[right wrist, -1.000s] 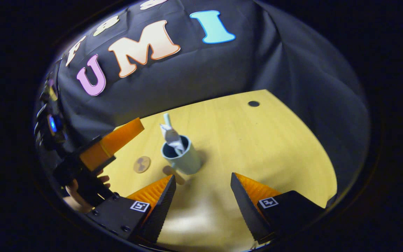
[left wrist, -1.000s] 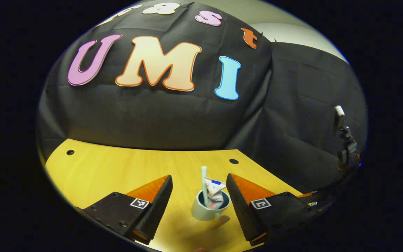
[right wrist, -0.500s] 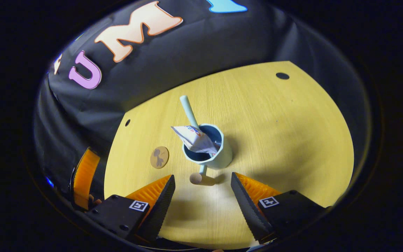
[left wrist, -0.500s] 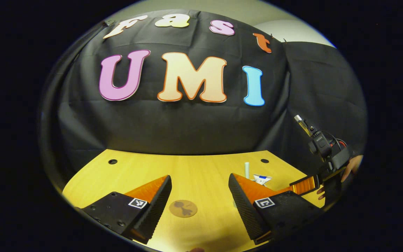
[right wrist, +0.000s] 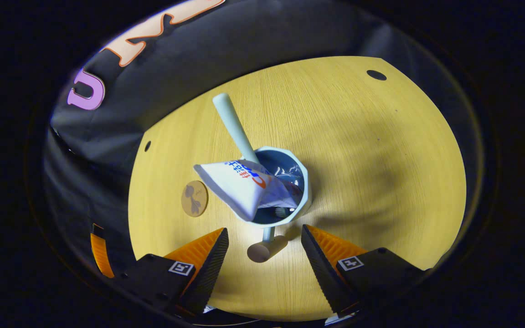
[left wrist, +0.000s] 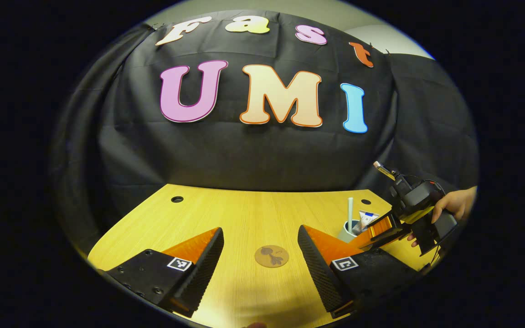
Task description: Put the toothbrush and toothpaste on the desktop into the cup, then pick up the cup and place it on the coaster on the desktop.
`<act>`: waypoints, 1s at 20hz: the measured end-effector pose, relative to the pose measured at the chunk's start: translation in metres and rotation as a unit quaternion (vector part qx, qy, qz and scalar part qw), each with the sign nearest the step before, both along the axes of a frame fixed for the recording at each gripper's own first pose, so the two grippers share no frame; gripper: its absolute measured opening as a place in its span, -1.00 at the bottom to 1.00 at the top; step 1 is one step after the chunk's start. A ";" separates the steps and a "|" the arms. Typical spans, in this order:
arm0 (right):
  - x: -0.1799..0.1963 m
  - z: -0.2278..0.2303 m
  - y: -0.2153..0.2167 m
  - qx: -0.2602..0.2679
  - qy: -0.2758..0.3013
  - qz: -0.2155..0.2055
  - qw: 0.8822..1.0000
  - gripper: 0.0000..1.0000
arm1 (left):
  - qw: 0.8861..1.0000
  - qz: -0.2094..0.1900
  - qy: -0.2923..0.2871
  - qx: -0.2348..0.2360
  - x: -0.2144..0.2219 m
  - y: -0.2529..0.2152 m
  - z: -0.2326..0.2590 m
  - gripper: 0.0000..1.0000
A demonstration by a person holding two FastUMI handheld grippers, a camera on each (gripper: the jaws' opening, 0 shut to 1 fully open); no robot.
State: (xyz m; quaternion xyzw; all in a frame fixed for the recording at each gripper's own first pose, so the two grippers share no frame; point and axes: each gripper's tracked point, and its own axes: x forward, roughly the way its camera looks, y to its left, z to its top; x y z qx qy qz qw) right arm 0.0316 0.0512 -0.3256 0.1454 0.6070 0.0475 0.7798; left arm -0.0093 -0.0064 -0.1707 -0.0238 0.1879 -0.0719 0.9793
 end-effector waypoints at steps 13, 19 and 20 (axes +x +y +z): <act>0.006 -0.026 -0.013 -0.049 0.042 0.029 0.998 0.26 | 0.999 0.028 0.016 0.004 -0.006 0.040 -0.012 0.90; 0.008 -0.028 -0.014 -0.075 0.030 0.067 0.994 -0.24 | 0.999 0.028 0.020 0.001 -0.003 0.043 -0.015 0.90; 0.011 -0.025 -0.013 -0.074 0.021 0.070 0.995 -0.24 | 0.999 0.028 0.020 0.001 -0.003 0.043 -0.015 0.90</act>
